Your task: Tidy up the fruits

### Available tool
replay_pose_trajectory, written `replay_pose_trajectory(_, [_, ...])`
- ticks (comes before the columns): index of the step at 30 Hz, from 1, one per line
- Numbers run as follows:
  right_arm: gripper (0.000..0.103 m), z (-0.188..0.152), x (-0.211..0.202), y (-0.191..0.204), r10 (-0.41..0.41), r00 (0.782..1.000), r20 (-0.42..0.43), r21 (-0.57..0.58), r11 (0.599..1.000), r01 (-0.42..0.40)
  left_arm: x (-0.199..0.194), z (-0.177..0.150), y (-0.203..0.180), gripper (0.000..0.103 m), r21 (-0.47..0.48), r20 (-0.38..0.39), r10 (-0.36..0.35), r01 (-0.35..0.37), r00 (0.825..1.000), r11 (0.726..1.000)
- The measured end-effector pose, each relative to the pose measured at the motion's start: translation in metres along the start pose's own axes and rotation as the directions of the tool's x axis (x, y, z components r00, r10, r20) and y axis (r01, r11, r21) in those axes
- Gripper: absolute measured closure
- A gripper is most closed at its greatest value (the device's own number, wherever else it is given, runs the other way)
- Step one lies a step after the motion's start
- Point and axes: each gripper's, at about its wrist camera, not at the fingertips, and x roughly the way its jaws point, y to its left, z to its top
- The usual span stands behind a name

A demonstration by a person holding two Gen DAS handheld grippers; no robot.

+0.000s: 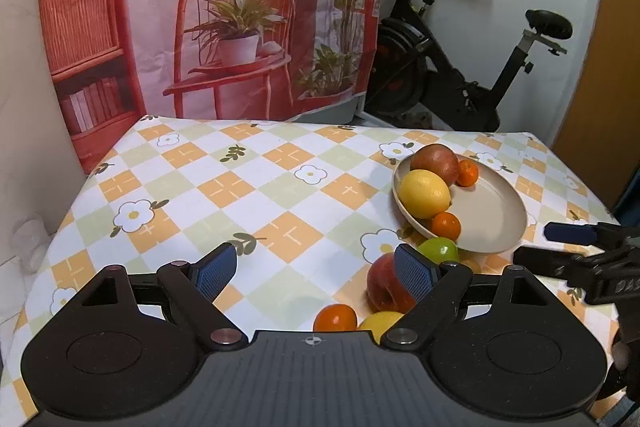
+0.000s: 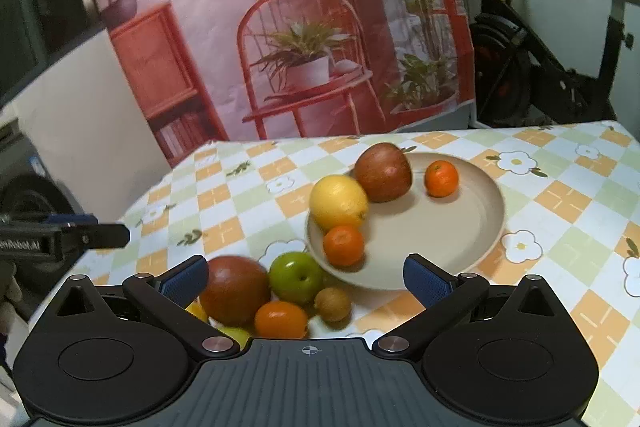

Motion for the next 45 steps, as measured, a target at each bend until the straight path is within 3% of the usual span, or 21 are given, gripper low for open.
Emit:
replay_pose_trajectory(6, [0.000, -0.013, 0.002, 0.029, -0.020, 1.000, -0.024, -0.109, 0.994, 0.018, -0.005, -0.009, -0.002, 0.016, 0.055, 0.025, 0.018, -0.019, 1.000, 0.998])
replay_pose_trajectory(17, [0.001, -0.024, 0.001, 0.041, -0.018, 0.998, -0.062, -0.171, 0.985, 0.007, -0.004, -0.019, 0.008, 0.016, -0.032, -0.009, -0.071, 0.071, 0.997, 0.997])
replay_pose_trajectory(34, [0.001, -0.038, 0.012, 0.044, 0.012, 0.990, -0.144, -0.165, 0.986, -0.036, -0.007, -0.028, 0.008, 0.015, 0.037, -0.030, 0.089, -0.088, 0.996, 0.995])
replay_pose_trajectory(42, [0.002, -0.042, 0.010, 0.040, 0.019, 0.992, -0.124, -0.154, 0.987, -0.038, -0.009, -0.034, 0.013, 0.016, -0.002, -0.022, 0.079, -0.079, 0.997, 0.997])
replay_pose_trajectory(45, [0.005, -0.043, 0.010, 0.044, 0.021, 0.992, -0.123, -0.175, 0.984, -0.043, -0.010, -0.036, 0.010, 0.017, -0.010, -0.010, 0.040, -0.040, 0.999, 0.999])
